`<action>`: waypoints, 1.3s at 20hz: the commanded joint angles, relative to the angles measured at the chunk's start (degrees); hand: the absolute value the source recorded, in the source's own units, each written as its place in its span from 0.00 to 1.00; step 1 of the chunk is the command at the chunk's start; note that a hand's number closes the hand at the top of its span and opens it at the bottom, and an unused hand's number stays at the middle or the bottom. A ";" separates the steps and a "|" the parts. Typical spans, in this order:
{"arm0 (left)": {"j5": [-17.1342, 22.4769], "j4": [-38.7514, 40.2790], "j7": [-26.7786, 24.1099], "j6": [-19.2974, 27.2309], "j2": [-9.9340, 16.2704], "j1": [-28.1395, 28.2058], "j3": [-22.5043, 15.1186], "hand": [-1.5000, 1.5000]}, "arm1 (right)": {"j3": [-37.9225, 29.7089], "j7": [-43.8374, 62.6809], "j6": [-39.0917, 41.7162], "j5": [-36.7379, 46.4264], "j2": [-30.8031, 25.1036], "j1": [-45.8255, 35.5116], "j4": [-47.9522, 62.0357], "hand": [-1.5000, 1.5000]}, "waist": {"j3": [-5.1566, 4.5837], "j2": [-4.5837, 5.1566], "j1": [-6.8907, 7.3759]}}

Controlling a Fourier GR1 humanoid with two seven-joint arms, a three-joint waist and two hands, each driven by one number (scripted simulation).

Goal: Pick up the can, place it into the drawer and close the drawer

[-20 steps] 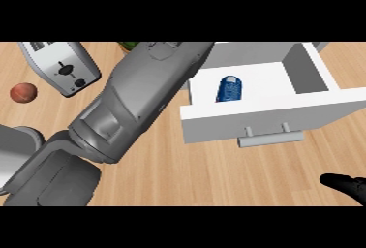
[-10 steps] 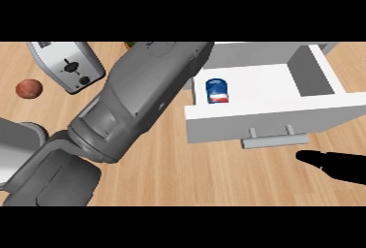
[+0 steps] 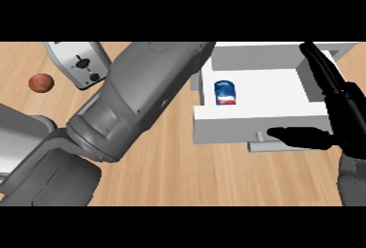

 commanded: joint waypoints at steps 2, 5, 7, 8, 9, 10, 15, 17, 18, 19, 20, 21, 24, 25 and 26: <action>-0.80 0.73 -0.08 -1.25 -0.01 -0.30 -0.07 0.00 | 4.51 -3.15 -5.28 10.13 1.40 -4.87 13.12 0.00 | -0.02 -0.08 1.54; -0.31 0.10 0.63 -1.78 0.01 0.51 0.43 0.00 | 6.67 -3.63 -8.67 15.57 2.81 -7.93 20.72 0.00 | -0.03 -0.24 2.17; -0.45 0.70 -0.46 -2.63 0.64 0.54 1.84 0.00 | 6.63 -6.00 -9.57 16.00 2.93 -9.80 24.97 0.00 | -0.03 -0.25 1.89; -0.58 -1.06 1.32 -3.69 2.30 1.05 1.47 0.00 | 5.00 -7.38 -11.48 16.32 2.69 -11.28 29.21 0.00 | -0.05 -0.64 3.18; -0.32 -1.16 -0.21 -3.00 1.22 1.54 2.22 0.00 | 5.69 -6.66 -12.28 17.73 3.99 -13.76 31.83 0.00 | -0.05 -0.48 2.87; -0.90 -0.54 1.06 -4.02 3.49 0.55 1.90 0.00 | 6.31 -6.95 -15.50 19.43 5.81 -13.79 34.86 0.00 | -0.03 -0.36 3.07; -1.94 -3.38 0.18 -5.12 5.23 5.77 1.46 0.00 | 3.90 -8.50 -23.29 22.56 8.17 -19.99 48.82 0.00 | -0.07 -0.75 4.40; -2.32 -4.09 1.57 -4.42 5.42 4.61 1.65 0.00 | 2.01 -9.80 -26.05 23.05 7.72 -23.54 54.09 0.00 | -0.05 -0.71 3.93; -2.10 -3.74 4.42 -5.59 8.07 2.58 2.10 0.00 | 1.07 -12.06 -29.08 22.44 7.70 -22.28 56.32 0.00 | -0.02 -0.59 3.94; -2.32 -5.26 3.48 -5.53 7.83 5.34 1.75 0.00 | 0.97 -9.30 -28.77 24.16 8.22 -26.04 58.54 0.00 | -0.07 -0.82 4.73; -3.12 -5.96 4.12 -3.85 7.70 5.28 1.22 0.00 | 1.84 -8.09 -31.85 26.06 10.07 -25.48 59.15 0.00 | -0.07 -1.01 4.42; -2.98 -6.71 2.40 -6.68 9.00 7.94 1.36 0.00 | 0.01 -9.06 -31.22 25.15 8.12 -29.04 61.02 0.00 | -0.08 -0.83 4.77; -3.39 -8.56 5.14 -5.52 8.60 7.38 0.93 0.00 | -2.20 -10.37 -36.28 25.21 8.80 -33.14 68.30 0.00 | -0.03 -0.51 5.66; -3.06 -8.36 6.47 -6.30 10.52 6.73 1.63 0.00 | -1.55 -8.49 -37.85 27.10 10.04 -34.76 69.60 0.00 | -0.05 -0.46 5.55; -3.55 -10.10 5.61 -6.90 10.25 10.09 0.76 0.00 | -2.28 -8.10 -37.52 27.02 9.34 -36.11 71.04 0.00 | -0.08 -0.74 5.85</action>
